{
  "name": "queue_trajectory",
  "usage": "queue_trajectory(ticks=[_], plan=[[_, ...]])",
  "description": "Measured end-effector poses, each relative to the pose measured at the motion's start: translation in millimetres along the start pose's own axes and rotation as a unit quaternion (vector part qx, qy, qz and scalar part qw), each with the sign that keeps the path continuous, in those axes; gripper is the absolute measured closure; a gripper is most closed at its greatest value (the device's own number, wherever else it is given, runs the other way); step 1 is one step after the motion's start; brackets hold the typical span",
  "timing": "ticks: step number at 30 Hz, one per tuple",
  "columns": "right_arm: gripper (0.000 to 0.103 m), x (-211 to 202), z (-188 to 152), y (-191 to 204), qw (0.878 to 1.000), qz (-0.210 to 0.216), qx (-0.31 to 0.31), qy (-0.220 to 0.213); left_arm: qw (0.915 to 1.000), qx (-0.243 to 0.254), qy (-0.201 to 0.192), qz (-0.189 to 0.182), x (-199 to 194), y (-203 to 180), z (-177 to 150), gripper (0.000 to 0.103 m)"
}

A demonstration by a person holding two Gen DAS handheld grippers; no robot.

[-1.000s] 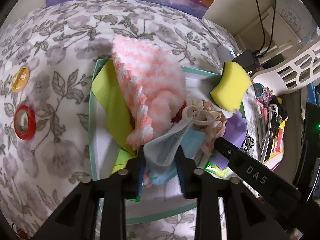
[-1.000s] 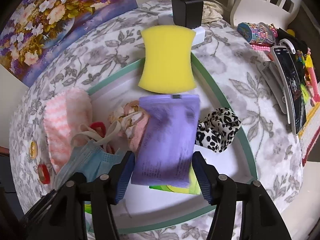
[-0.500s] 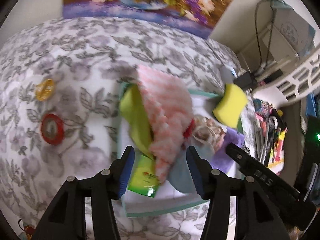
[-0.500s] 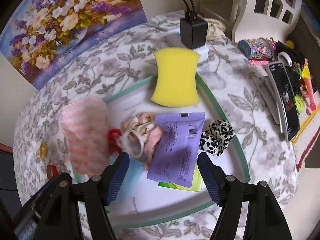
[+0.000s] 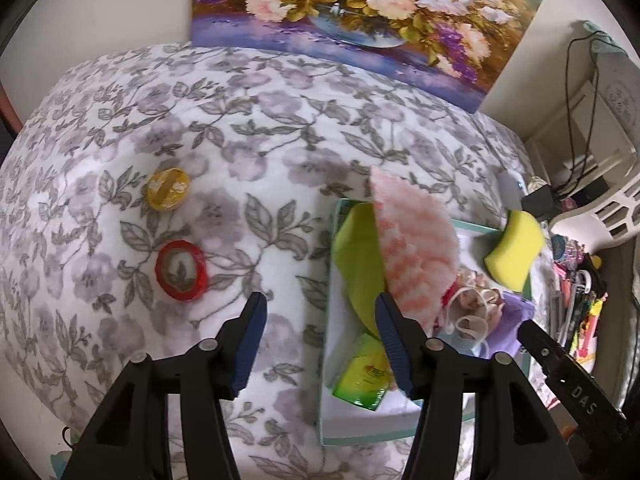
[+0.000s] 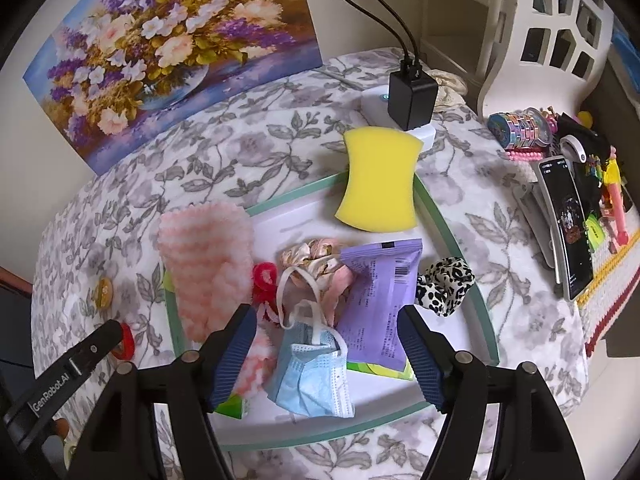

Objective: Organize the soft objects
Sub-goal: 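Move both tools back toward the red tape roll and yellow disc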

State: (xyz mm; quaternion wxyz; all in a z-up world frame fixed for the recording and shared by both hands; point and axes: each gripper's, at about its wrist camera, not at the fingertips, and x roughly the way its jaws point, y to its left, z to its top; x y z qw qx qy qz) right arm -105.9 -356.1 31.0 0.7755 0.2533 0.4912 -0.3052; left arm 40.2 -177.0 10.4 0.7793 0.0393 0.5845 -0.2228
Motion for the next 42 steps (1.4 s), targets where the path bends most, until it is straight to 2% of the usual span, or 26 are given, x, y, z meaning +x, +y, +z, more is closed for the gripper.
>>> queue_trajectory(ticks=[1, 7, 12, 17, 24, 25, 26, 29, 42], plan=[[0.024, -0.2, -0.1, 1.0, 1.000, -0.001, -0.002, -0.001, 1.0000, 0.000, 0.001, 0.005, 0.7, 0.7, 0.1, 0.027], [0.019, 0.8, -2.1, 10.5, 1.000, -0.003, -0.023, -0.002, 0.9998, -0.006, -0.005, 0.016, 0.4, 5.5, 0.5, 0.026], [0.016, 3.1, -3.7, 16.1, 0.999, -0.006, -0.035, 0.000, 0.9993, -0.013, -0.001, 0.034, 4.5, 11.3, 1.1, 0.020], [0.002, 4.4, -5.1, 19.9, 0.999, -0.014, -0.047, -0.004, 0.9985, -0.019, -0.004, 0.051, 5.5, 17.1, 1.4, 0.019], [0.000, 8.9, -7.4, 25.4, 0.998, -0.017, -0.061, 0.002, 0.9974, -0.032, -0.001, 0.065, 8.7, 26.6, 2.3, 0.016], [0.000, 9.1, -7.7, 25.7, 0.998, -0.018, -0.062, 0.002, 0.9971, -0.034, -0.002, 0.068, 8.7, 28.1, 2.3, 0.006], [0.000, 9.4, -7.5, 25.8, 0.998, -0.020, -0.063, 0.002, 0.9968, -0.035, -0.003, 0.071, 8.5, 29.0, 2.5, 0.001], [0.000, 10.6, -7.6, 25.8, 0.998, -0.022, -0.064, 0.004, 0.9952, -0.041, -0.010, 0.088, 7.4, 33.5, 2.8, 0.001], [0.000, 13.3, -9.9, 31.1, 0.997, -0.026, -0.073, 0.009, 0.9944, -0.045, -0.018, 0.094, 3.1, 42.6, 6.4, 0.001]])
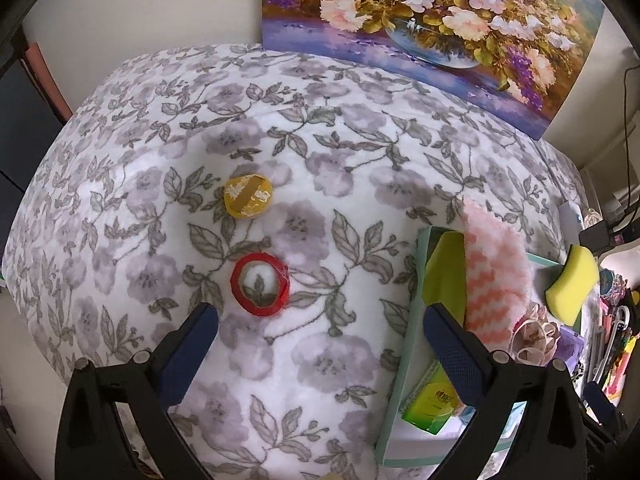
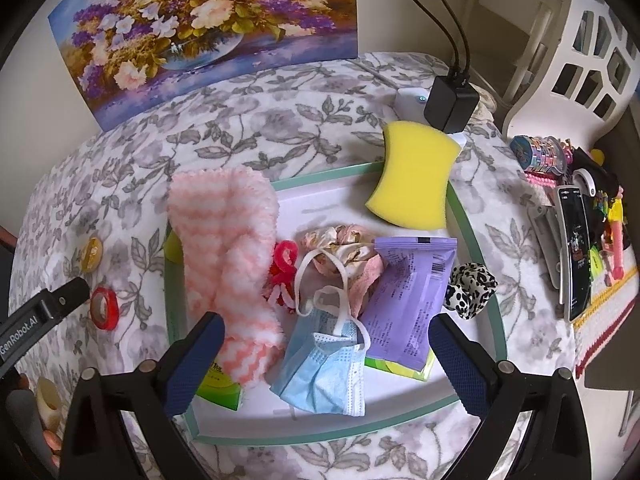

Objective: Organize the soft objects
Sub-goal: 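Move both tools back toward the red tape roll and yellow disc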

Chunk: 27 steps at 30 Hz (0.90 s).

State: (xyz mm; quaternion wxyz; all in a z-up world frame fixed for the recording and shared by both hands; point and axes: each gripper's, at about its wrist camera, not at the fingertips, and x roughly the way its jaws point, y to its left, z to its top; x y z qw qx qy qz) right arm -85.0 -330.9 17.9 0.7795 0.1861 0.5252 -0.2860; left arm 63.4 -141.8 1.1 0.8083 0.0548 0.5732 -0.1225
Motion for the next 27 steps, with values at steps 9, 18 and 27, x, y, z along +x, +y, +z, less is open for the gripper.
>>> queue_trajectory(ticks=[9, 18, 27], plan=[[0.000, -2.0, -2.4, 23.4, 1.000, 0.003, -0.022, -0.001, 0.9998, -0.016, -0.006, 0.010, -3.3, 26.5, 9.4, 0.001], [0.000, -7.6, -6.5, 58.8, 0.999, 0.006, -0.049, -0.006, 0.9965, -0.080, -0.021, 0.017, -7.7, 86.2, 23.7, 0.001], [0.000, -13.7, -16.3, 109.8, 0.996, 0.023, -0.090, -0.013, 0.9900, -0.137, -0.025, 0.024, -6.3, 141.9, 28.1, 0.001]])
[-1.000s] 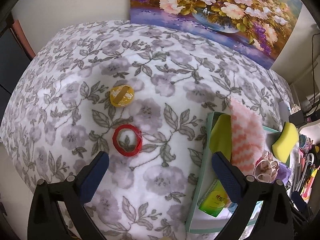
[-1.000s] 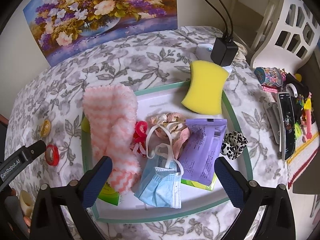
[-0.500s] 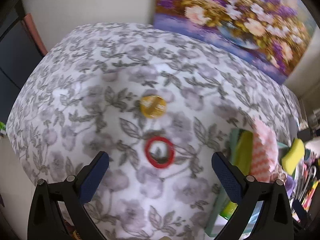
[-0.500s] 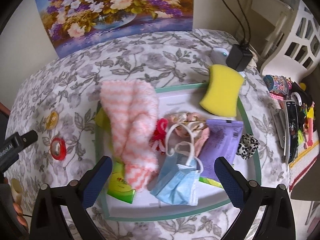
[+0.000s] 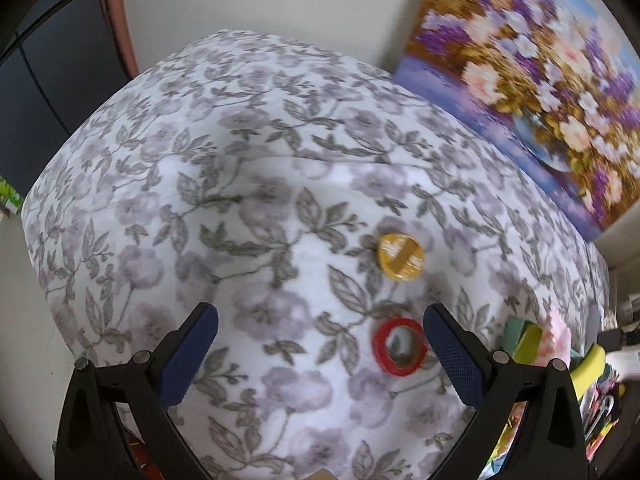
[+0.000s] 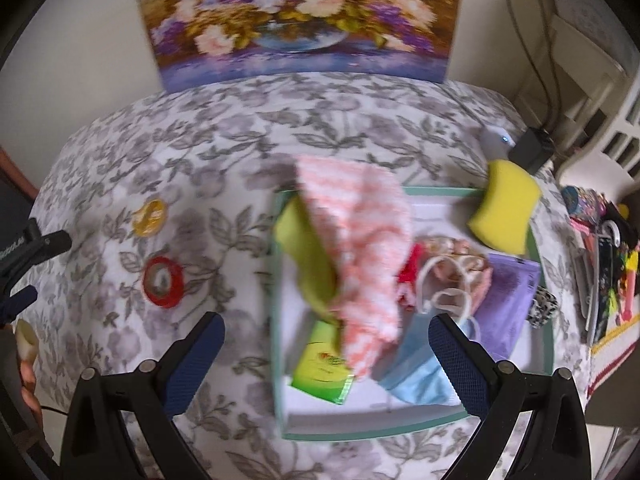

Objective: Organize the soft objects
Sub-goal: 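Move both tools back toward the red tape roll and yellow disc, then grasp the red tape roll with the right tool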

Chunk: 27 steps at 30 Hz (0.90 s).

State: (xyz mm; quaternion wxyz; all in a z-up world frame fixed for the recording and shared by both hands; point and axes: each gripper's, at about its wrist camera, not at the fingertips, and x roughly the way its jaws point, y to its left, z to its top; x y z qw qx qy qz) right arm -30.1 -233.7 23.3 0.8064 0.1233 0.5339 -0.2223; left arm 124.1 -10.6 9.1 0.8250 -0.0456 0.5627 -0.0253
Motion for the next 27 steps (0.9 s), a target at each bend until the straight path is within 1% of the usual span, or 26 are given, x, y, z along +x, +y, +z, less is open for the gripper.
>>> queue_trajectory(ticks=[4, 9, 12, 17, 21, 23, 27], plan=[[0.000, 5.7, -0.7, 23.2, 1.000, 0.013, -0.023, 0.004, 0.9999, -0.012, 0.003, 0.006, 3.7, 14.2, 3.7, 0.001], [0.000, 19.0, -2.4, 48.2, 0.998, 0.040, -0.044, 0.015, 0.9994, 0.001, 0.029, 0.019, 18.6, 16.1, 2.3, 0.001], [0.000, 29.3, -4.5, 59.1, 0.997, 0.051, -0.049, 0.026, 0.9982, 0.010, 0.052, 0.027, 33.7, 13.9, -1.4, 0.001], [0.000, 49.7, -6.8, 77.1, 0.995, 0.058, -0.067, 0.037, 0.9949, 0.020, 0.089, 0.043, 61.1, 11.9, -8.5, 0.001], [0.000, 69.1, -6.5, 85.3, 0.994, 0.071, -0.061, 0.054, 0.9913, 0.020, 0.118, 0.056, 81.5, 15.1, -13.2, 0.001], [0.000, 77.7, -5.7, 88.3, 0.994, 0.074, -0.058, 0.061, 0.9903, 0.013, 0.125, 0.060, 87.8, 18.6, -14.0, 0.001], [0.000, 87.0, -4.3, 98.0, 0.992, 0.084, -0.061, 0.065, 0.9897, 0.001, 0.126, 0.068, 93.5, 25.8, -12.8, 0.001]])
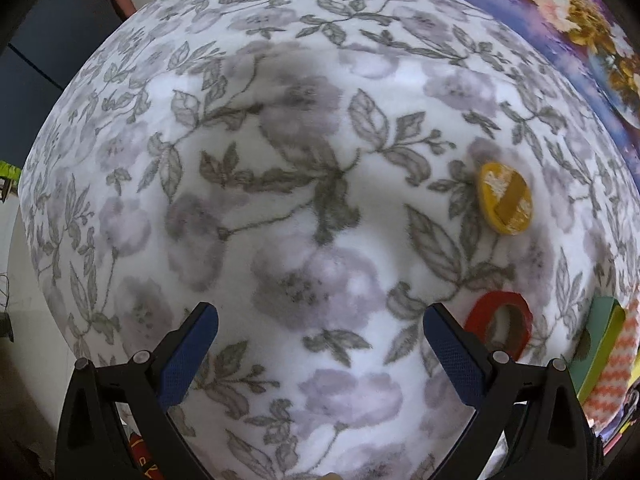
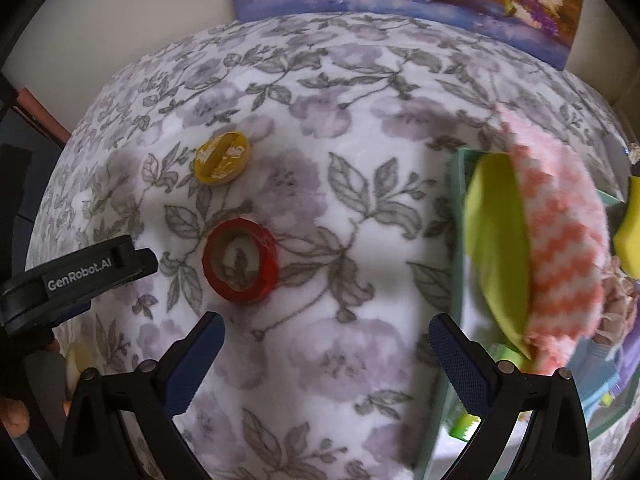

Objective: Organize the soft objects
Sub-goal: 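Grasp the red tape roll with the right tool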

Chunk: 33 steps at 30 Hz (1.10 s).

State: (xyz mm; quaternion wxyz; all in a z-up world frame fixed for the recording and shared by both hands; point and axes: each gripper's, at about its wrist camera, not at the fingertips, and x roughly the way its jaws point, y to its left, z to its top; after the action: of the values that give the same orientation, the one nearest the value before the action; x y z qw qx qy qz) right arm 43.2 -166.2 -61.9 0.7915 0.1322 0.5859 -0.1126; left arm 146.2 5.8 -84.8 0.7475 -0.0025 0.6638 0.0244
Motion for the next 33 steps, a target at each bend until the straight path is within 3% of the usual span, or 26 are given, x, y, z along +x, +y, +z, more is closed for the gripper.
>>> queue_trajectory(ticks=[10, 25, 33], plan=[[0.000, 25.6, 8.3, 28.8, 1.000, 0.014, -0.026, 0.011, 0.9998, -0.014, 0.008, 0.007, 12.6, 18.2, 11.9, 0.001], [0.001, 52.7, 23.7, 39.5, 0.999, -0.023, -0.022, 0.012, 0.9996, -0.026, 0.009, 0.003, 20.0, 34.9, 23.8, 0.001], [0.019, 53.2, 32.9, 58.3, 0.999, -0.015, -0.031, 0.001, 0.9995, -0.030, 0.006, 0.003, 18.3, 33.7, 24.8, 0.001]])
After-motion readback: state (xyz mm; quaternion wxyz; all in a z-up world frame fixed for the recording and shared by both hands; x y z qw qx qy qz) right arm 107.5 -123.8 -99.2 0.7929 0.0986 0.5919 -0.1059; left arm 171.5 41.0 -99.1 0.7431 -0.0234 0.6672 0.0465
